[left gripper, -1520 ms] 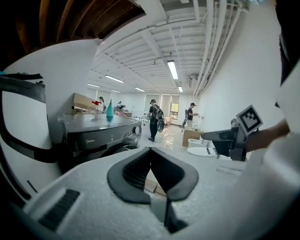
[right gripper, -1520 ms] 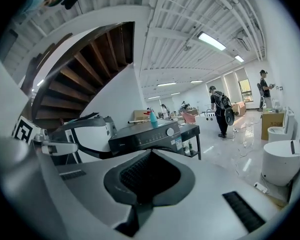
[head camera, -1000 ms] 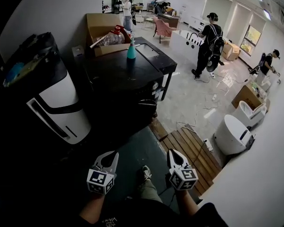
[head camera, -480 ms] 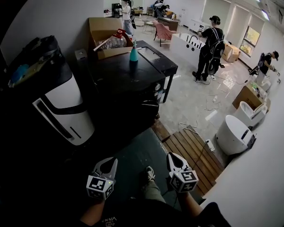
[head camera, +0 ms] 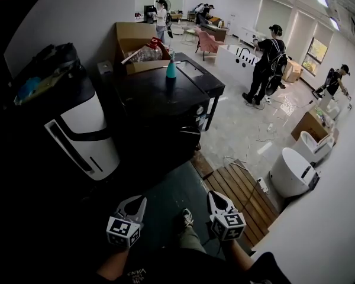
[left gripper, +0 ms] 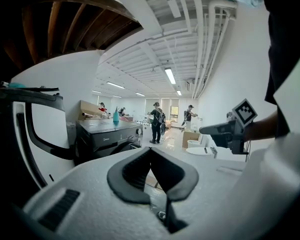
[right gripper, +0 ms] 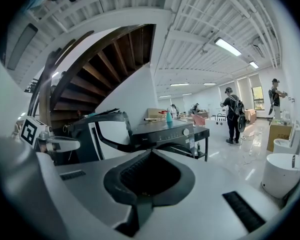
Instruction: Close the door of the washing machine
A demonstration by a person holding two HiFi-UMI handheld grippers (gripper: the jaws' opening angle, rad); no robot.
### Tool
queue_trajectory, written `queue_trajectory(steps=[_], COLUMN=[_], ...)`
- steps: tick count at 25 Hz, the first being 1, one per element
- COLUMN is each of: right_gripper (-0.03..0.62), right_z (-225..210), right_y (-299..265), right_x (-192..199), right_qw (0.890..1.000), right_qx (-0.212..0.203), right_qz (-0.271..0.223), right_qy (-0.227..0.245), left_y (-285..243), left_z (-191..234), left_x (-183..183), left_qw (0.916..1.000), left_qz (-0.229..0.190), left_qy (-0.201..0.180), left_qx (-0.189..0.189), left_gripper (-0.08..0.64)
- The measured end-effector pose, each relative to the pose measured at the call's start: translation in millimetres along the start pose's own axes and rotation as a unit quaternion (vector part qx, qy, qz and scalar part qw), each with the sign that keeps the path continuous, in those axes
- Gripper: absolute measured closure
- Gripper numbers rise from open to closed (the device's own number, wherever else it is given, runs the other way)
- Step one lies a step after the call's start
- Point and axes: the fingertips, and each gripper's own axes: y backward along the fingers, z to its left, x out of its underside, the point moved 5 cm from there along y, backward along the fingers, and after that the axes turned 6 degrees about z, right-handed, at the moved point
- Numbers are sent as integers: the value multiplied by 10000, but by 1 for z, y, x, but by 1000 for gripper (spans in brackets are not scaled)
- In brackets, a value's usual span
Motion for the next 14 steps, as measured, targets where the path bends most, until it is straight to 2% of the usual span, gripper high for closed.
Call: queue_trajectory(steps=[14], right_gripper=[594], right_z=[-11], right_y=[-1], right_x=[12], right_qw=[9998], right_qx=[179], right_qz=[34], right_qy=[-36], left_y=[-9], left_z=[-4], left_x=[2], left_qw=[9999], left_qz=[-86], left_qy=[-3], left_qx=[-58], left_gripper=[551])
